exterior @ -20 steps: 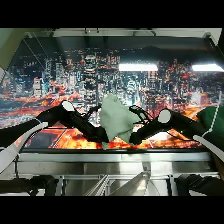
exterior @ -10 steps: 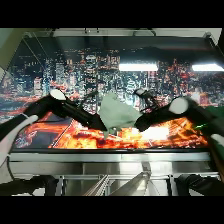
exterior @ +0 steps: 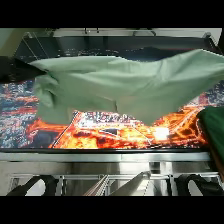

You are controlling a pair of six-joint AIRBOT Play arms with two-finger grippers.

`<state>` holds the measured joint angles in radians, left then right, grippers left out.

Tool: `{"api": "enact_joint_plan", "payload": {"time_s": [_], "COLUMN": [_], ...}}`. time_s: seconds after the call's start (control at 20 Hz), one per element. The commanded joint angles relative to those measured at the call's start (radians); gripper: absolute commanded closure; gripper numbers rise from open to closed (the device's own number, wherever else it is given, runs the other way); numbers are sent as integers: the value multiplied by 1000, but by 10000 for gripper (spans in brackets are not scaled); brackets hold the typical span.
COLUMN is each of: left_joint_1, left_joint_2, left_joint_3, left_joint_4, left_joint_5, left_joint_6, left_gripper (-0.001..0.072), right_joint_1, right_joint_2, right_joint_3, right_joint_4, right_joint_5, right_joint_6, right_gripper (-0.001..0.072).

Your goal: Fold the shirts.

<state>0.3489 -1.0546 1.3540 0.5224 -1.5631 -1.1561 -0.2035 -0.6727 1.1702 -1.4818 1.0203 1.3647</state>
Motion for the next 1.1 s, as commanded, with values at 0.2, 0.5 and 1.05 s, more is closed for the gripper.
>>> {"api": "enact_joint_plan", "payload": {"time_s": [0.2,0.5,1.05], "left_joint_1": [125,129,-16], "left_joint_2": [83,40,-682], "left_joint_3": [-139,-132,-45], "left_joint_4": [5,-222,-337], "left_joint_5": [-95,-156,-116], "left_joint_6": [8,52,53], "left_gripper": [688,688,265], "right_joint_1": [-61,-61,54], "right_joint_2": [2,51,-745], "right_joint_3": [12,13,53], "right_joint_4": [142,172,383], "right_joint_5": [57,-227,-274], "right_joint_6": [-33,-63,-182], "right_gripper": [694,694,304]}}
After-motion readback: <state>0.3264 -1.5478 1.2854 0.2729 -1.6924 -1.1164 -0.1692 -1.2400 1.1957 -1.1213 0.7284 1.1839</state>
